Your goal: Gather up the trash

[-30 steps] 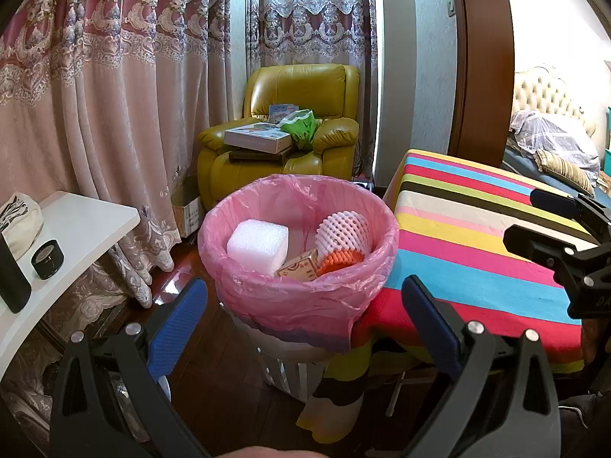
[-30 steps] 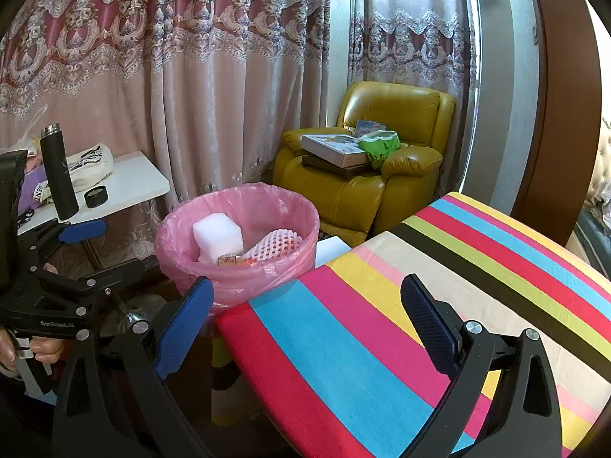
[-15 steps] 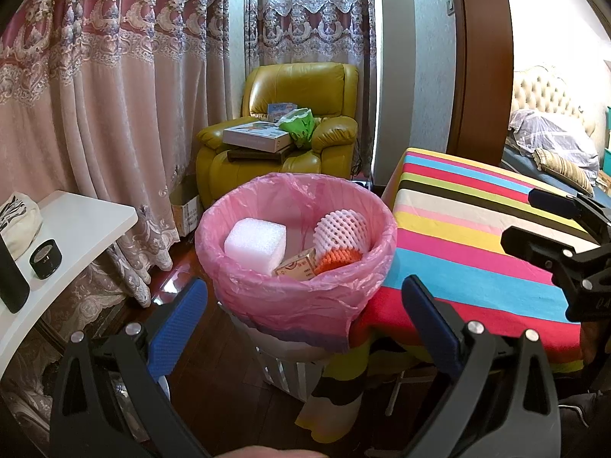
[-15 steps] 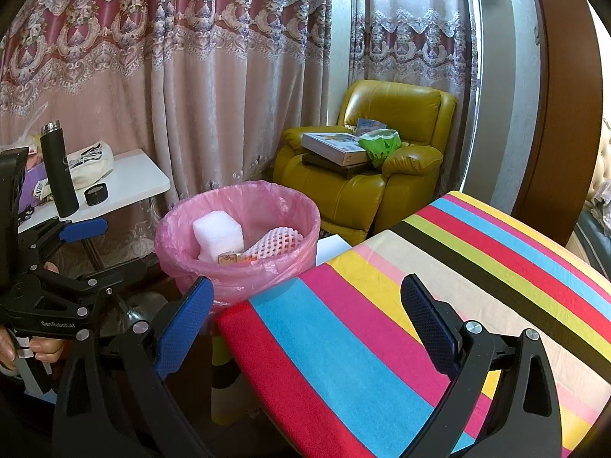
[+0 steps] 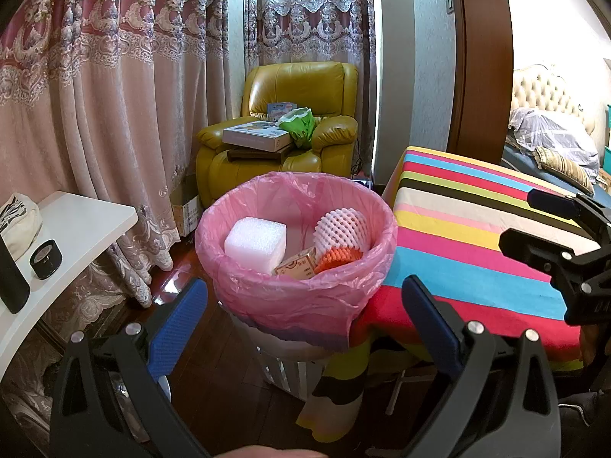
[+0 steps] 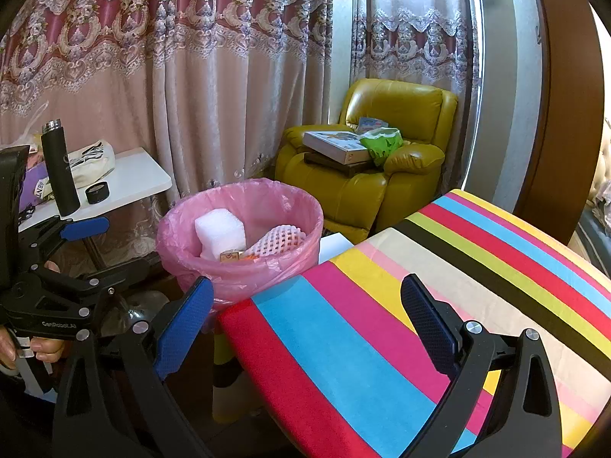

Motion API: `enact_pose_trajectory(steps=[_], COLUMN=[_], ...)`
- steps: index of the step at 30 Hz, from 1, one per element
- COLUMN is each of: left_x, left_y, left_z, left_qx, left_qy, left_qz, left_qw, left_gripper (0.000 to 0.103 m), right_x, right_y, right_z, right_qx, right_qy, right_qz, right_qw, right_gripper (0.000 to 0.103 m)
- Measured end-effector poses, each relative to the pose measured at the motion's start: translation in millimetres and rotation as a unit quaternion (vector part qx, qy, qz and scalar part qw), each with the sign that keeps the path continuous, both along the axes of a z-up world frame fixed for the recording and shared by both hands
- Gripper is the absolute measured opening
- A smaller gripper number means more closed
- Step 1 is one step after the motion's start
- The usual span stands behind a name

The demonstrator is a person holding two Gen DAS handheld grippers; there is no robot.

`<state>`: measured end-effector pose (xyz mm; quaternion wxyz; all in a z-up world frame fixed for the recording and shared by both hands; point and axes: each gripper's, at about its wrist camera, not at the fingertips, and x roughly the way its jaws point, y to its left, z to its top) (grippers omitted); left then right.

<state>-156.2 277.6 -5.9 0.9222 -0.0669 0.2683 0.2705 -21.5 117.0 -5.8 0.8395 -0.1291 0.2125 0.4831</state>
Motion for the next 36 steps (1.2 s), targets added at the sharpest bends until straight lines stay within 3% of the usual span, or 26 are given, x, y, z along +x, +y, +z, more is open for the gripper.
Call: enact_pose_trajectory(steps=[36], left_x=[-3.6], left_y=[8.0], left_z=[-2.6], left_qx=[-0.006], left_qy=[0.000], left_qz=[0.003], left_qw=[1.0000], left_gripper=[0.098], right_x=[-2.9], right_y=[1.4], right_z=[-4.0], right_qx=[-0.002], right_qy=[0.002], right_qz=[0.003], right_qw=[1.000], right_gripper=[0.093])
